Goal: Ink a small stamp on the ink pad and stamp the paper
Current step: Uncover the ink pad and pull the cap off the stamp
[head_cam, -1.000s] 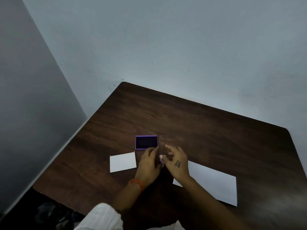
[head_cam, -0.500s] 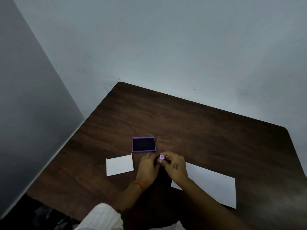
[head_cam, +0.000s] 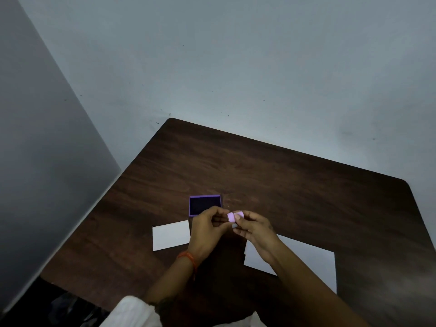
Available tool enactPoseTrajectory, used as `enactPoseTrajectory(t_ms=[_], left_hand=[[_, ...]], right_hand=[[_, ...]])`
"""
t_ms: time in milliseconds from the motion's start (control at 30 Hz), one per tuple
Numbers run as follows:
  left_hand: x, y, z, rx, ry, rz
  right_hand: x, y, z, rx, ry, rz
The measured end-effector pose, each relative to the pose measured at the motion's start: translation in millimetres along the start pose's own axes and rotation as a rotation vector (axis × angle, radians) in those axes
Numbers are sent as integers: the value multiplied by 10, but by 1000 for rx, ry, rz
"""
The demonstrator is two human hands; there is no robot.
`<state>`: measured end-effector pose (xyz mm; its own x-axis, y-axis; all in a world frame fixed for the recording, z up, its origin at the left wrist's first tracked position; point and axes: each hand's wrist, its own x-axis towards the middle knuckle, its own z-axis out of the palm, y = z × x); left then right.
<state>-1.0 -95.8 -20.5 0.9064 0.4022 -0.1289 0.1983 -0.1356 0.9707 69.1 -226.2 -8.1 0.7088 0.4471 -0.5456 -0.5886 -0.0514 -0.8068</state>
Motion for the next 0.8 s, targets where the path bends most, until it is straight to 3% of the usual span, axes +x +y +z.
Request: enactPoseTrajectory(t_ms=[333,567,800], left_hand=[[13,-4,-61,5,-26,-26],[39,-93,-102,-92,-69,-161],[28,-230,7,26,-193,-206]], right_hand=[[-27,-60,-1,-47,-30,-24],[-55,-125,-98,395,-63,68],[-125,-141,-95,650,-133,92]])
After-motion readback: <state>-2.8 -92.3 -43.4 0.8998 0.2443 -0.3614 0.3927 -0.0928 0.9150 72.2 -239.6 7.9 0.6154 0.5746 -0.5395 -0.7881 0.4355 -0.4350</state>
